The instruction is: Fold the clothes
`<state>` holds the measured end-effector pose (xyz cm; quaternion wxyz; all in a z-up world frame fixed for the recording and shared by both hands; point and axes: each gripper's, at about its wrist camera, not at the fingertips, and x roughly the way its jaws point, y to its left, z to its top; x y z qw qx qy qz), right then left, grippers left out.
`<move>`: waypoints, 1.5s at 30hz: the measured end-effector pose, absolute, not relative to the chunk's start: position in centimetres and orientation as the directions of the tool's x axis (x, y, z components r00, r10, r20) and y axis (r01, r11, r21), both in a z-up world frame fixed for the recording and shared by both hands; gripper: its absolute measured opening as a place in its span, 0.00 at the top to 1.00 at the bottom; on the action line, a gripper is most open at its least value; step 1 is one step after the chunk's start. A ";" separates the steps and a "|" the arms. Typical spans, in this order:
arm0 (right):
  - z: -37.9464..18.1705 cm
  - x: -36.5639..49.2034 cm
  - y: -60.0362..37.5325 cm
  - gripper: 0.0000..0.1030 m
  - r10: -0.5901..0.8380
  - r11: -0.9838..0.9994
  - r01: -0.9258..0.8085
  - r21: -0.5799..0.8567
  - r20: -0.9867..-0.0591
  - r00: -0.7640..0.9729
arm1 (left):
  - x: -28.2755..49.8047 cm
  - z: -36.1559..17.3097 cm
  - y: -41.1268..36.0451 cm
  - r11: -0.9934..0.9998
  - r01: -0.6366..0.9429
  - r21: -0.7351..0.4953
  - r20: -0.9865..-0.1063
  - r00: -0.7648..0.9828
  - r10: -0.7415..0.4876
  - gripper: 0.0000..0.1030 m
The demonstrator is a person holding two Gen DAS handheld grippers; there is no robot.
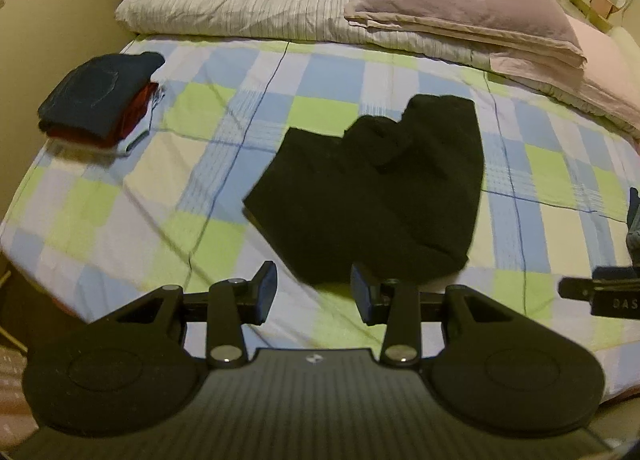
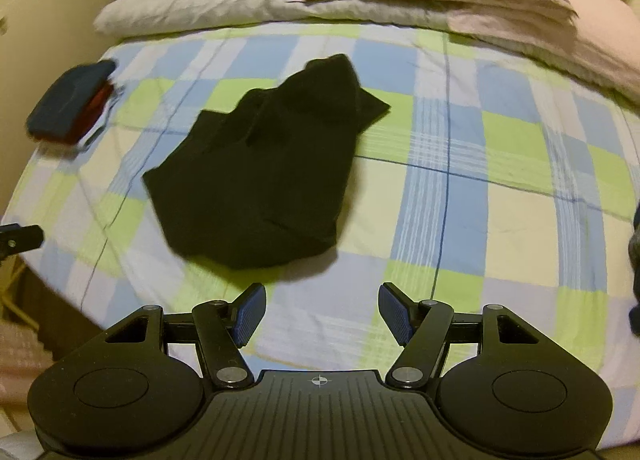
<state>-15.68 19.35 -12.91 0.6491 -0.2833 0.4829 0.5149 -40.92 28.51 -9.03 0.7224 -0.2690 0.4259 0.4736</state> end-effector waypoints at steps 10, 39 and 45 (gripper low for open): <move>-17.5 -13.3 21.6 0.36 0.251 0.546 -0.831 0.108 -0.967 0.039 | -43.2 -13.6 38.1 0.427 -0.903 -0.050 -0.918 0.210 0.336 0.60; -23.8 -2.3 47.9 0.23 0.397 0.412 -0.904 0.118 -0.916 0.062 | -51.7 -23.1 42.9 -0.002 -0.999 -0.034 -0.959 0.032 0.283 0.59; -24.4 0.7 39.6 0.91 0.537 0.449 -0.814 0.368 -0.839 -0.083 | -51.1 -22.7 43.7 -0.005 -0.999 -0.041 -0.946 0.037 0.322 0.59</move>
